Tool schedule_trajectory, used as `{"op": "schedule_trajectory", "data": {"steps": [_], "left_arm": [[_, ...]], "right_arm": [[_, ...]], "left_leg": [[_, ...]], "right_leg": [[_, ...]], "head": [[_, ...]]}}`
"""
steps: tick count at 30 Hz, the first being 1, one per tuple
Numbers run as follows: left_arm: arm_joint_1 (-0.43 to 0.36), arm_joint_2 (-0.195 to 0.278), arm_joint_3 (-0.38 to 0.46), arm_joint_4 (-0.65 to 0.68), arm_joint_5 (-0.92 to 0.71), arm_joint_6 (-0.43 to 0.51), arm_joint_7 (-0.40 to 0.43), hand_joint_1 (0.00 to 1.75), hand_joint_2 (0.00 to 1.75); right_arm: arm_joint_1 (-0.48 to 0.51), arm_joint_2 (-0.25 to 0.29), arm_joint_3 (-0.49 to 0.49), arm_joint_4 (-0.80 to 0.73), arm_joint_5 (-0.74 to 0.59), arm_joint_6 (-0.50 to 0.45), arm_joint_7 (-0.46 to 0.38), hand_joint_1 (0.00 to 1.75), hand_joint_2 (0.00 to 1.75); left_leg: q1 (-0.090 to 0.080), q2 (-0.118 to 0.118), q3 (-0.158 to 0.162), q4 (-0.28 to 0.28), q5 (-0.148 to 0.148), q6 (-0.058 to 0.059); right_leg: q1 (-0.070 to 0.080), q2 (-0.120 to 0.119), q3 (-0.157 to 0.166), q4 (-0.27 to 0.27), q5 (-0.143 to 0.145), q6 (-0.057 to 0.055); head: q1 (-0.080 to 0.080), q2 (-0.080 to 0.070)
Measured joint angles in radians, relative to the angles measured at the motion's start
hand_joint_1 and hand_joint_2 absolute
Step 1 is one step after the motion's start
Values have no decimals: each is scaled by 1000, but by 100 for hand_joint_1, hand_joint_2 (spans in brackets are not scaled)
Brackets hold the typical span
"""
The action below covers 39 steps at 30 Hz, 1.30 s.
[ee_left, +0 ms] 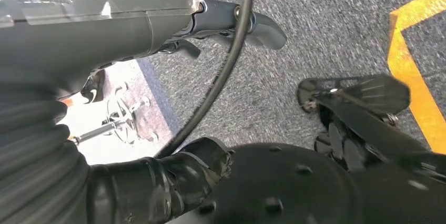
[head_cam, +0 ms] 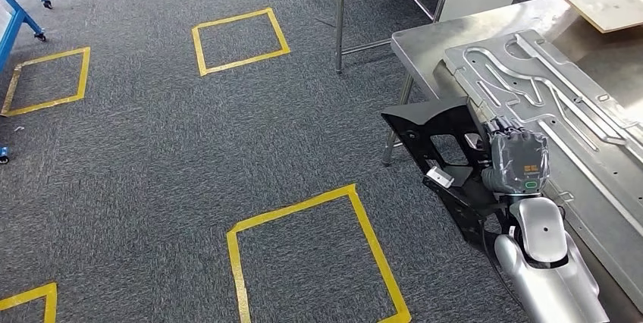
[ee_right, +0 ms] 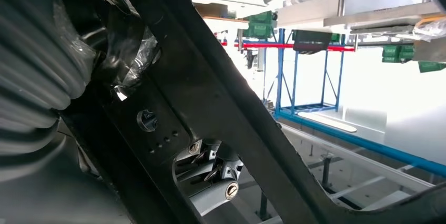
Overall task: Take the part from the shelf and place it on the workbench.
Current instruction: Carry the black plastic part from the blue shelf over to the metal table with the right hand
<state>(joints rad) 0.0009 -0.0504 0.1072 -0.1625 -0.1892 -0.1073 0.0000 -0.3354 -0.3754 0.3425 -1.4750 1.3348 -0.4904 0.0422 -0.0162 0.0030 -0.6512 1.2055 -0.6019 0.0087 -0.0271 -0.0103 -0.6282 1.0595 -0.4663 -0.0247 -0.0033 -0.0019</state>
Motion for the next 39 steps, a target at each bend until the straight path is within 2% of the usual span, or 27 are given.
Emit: {"op": "schedule_trajectory", "data": {"steps": [1, 2, 3, 4, 6, 8, 10, 12, 14, 16, 17, 18, 19, 20, 22, 23, 25, 27, 28, 29, 31, 32, 33, 34, 35, 37, 39], "left_arm": [[0, 0, 0, 0, 0, 0, 0, 0, 175], [1, 0, 0, 0, 0, 0, 0, 0, 175], [2, 0, 0, 0, 0, 0, 0, 0, 175], [3, 0, 0, 0, 0, 0, 0, 0, 175], [4, 0, 0, 0, 0, 1, -1, 0, 175], [5, -1, 0, 0, 0, 1, -2, 0, 175], [5, -1, 0, 0, 0, 1, -4, 0, 175], [5, -1, 0, 0, 0, 1, -5, 0, 175], [5, -1, 0, 0, 0, 1, -7, 0, 175], [7, 0, 0, 0, 0, 1, -8, 0, 175], [7, 0, 0, 0, 0, 1, -8, 0, 175], [7, 0, 0, 0, 0, 0, -9, 0, 175], [7, 0, 0, 0, 0, 0, -9, 0, 175], [6, 0, 0, 0, 0, -1, -9, 0, 175], [6, -1, 0, 0, 0, -1, -9, 0, 175], [6, -2, 0, 0, 0, -1, -9, 0, 175], [6, -2, 1, 0, 0, -1, -9, 0, 175], [4, 1, 1, 0, 1, 0, -9, 0, 175], [5, 2, 1, 0, 1, 0, -8, 0, 175], [5, 3, 2, 0, 1, 0, -7, 0, 175], [7, 4, 2, 0, 1, -1, -5, 0, 175], [8, 4, 2, 0, 1, -1, -4, 0, 175], [8, 6, 2, 0, 1, -1, -3, 0, 175], [10, 8, 2, 0, 1, 0, -2, 0, 175], [12, 10, 2, 0, 1, 0, -2, 0, 175], [16, 13, 2, 0, 1, 1, -2, 0, 175], [16, 15, 2, 0, 1, 2, -1, 0, 175]], "right_arm": [[0, 0, 0, 0, 0, 0, 0, 175, 175], [0, 0, 1, 0, 0, 0, 0, 175, 175], [0, 0, 1, 1, 0, 0, 0, 175, 175], [0, 0, 1, 1, 0, 0, 0, 175, 175], [-2, 0, 1, 0, 0, 0, 0, 175, 175], [-3, -2, 1, 1, 0, 1, 0, 175, 175], [0, -4, 1, 3, 0, 2, 0, 175, 175], [4, -5, 1, 6, 2, 3, 0, 175, 175], [3, -7, 1, 6, 7, 4, 1, 175, 175], [1, -10, 1, 7, 11, 5, 3, 175, 175], [1, -12, 1, 8, 12, 5, 5, 175, 175], [1, -13, 1, 8, 13, 6, 5, 175, 175], [1, -13, 1, 8, 14, 5, 6, 175, 175], [1, -14, 1, 8, 15, 5, 6, 175, 175], [-1, -14, 1, 8, 16, 5, 7, 175, 175], [-2, -15, 1, 7, 16, 5, 7, 175, 175], [0, -16, 2, 6, 20, 3, 8, 175, 175], [8, -15, 3, 0, 32, 0, 13, 175, 175], [15, -14, 4, -7, 42, -3, 17, 175, 175], [24, -13, 6, -15, 54, -6, 22, 175, 175], [47, -10, 14, -31, 78, -12, 32, 175, 175], [61, -8, 18, -38, 88, -15, 37, 175, 175], [73, -6, 22, -43, 96, -16, 40, 175, 175], [85, -5, 24, -47, 102, -18, 43, 175, 175], [94, -5, 26, -51, 105, -18, 45, 175, 175], [103, -4, 26, -57, 108, -19, 46, 175, 175], [106, -4, 26, -61, 109, -21, 46, 175, 175]], "left_leg": [[6, 0, -27, 62, -25, -5], [12, 0, -41, 97, -32, -9], [18, 0, -40, 98, -21, -12], [23, 0, -19, 58, 9, -15], [31, -9, 50, -78, 76, -20], [29, -20, 88, -167, 104, -19], [19, -22, 86, -182, 107, -8], [15, -14, 87, -195, 119, 12], [15, -6, 89, -206, 126, 30], [12, -1, 88, -207, 126, 38], [10, 0, 88, -206, 125, 40], [8, 1, 89, -205, 124, 41], [8, 1, 91, -203, 122, 40], [8, 1, 93, -200, 119, 39], [5, 1, 95, -192, 110, 32], [4, 1, 95, -189, 107, 28], [4, 2, 95, -188, 102, 18], [6, 4, 97, -182, 92, 7], [8, 3, 87, -158, 79, 1], [10, 2, 65, -113, 59, -3], [16, 1, -10, 20, 13, -11], [19, 1, -46, 72, 5, -15], [22, 1, -68, 94, 16, -17], [25, 1, -71, 76, 46, -19], [27, 1, -55, 22, 92, -19], [26, -2, -2, -104, 158, -18], [21, -5, 28, -165, 160, -9]], "right_leg": [[0, 0, -2, 0, 1, 0], [0, 1, -3, 1, 2, 1], [-1, 2, -3, 1, 2, 2], [-2, 4, -2, 1, 3, 3], [-4, 9, -1, 2, 4, 10], [-5, 15, -7, 2, 10, 26], [-11, 20, -15, -3, 21, 44], [-19, 20, -22, 2, 15, 55], [-18, 17, -54, 74, -33, 55], [-13, 15, -111, 206, -93, 55], [-11, 15, -130, 252, -105, 55], [-9, 15, -133, 263, -99, 54], [-7, 14, -114, 232, -75, 52], [-5, 12, -79, 167, -41, 48], [2, 5, -10, 43, -5, 39], [6, 2, 7, 9, -3, 36], [12, 4, 12, -5, -12, 30], [7, 6, 24, -14, -13, 20], [4, 7, 32, -19, -15, 14], [1, 6, 41, -24, -17, 8], [2, 5, 55, -26, -27, 1], [3, 6, 62, -26, -33, 1], [2, 7, 70, -26, -40, 2], [1, 9, 80, -26, -48, 5], [-1, 11, 92, -26, -57, 8], [-4, 16, 109, -27, -75, 19], [-3, 20, 119, -31, -83, 34]], "head": [[0, 0], [0, 0], [0, 0], [0, 0], [0, 0], [0, 0], [0, 0], [1, 0], [1, 0], [1, 0], [1, 0], [1, 0], [1, 0], [1, 0], [1, 0], [1, 0], [1, 0], [1, 0], [0, 0], [0, 0], [0, 0], [0, 0], [0, 0], [0, 0], [0, 0], [0, 0], [0, 0]]}}
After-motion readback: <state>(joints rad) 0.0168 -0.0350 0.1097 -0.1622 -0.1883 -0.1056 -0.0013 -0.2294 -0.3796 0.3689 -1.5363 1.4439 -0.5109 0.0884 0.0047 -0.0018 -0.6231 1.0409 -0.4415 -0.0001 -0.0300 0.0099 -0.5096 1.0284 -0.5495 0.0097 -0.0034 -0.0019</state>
